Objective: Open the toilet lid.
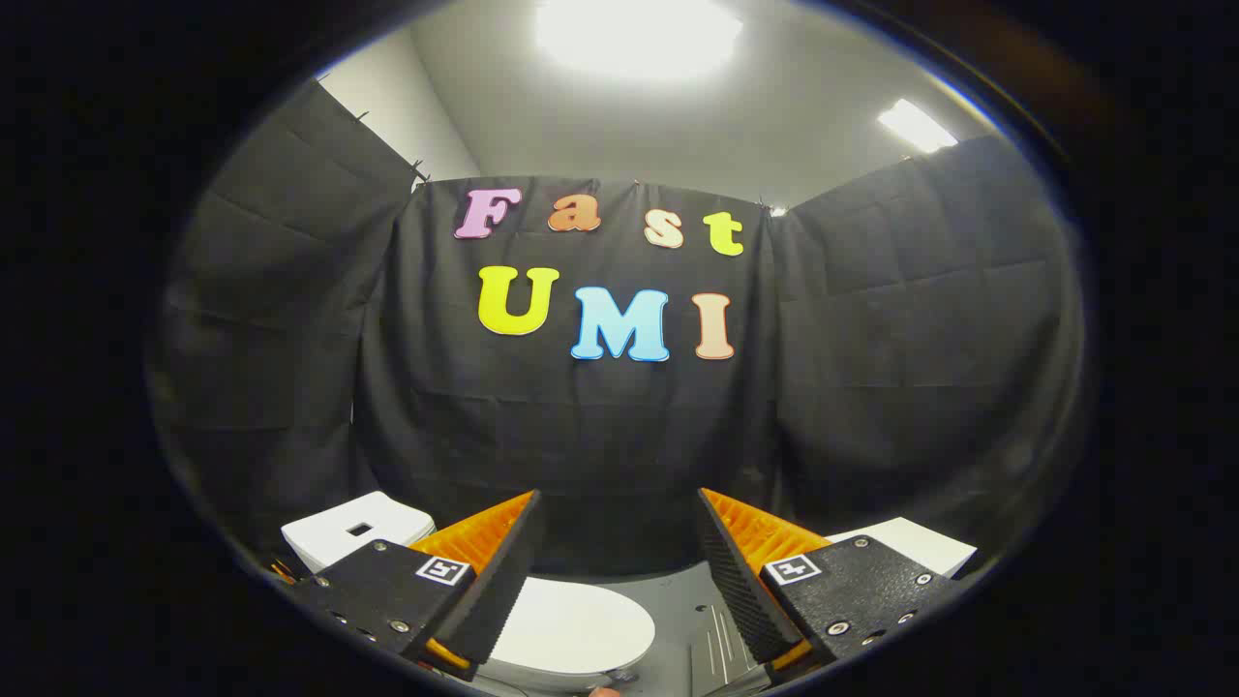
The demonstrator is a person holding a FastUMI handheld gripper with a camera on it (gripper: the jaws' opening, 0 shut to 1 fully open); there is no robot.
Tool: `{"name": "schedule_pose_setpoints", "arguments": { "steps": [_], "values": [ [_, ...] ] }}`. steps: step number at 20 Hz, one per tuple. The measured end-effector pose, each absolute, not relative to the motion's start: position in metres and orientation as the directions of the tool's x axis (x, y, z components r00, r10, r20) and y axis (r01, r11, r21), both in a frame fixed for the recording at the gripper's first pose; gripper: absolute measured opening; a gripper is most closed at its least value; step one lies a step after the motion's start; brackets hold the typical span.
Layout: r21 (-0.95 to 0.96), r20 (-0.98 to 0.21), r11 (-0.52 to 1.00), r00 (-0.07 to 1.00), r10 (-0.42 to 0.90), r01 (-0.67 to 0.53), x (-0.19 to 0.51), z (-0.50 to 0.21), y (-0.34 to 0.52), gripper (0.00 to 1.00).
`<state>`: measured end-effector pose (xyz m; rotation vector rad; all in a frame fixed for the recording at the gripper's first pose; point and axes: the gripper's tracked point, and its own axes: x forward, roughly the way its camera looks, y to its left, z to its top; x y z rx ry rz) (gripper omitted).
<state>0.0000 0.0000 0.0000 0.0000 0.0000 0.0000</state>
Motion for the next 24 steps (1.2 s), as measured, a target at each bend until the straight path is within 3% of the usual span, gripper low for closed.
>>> {"name": "schedule_pose_setpoints", "arguments": {
  "steps": [24],
  "values": [
    [0.052,-0.028,0.998,0.999,-0.042,0.043,0.002,-0.016,-0.025,0.95]
  ]
}}
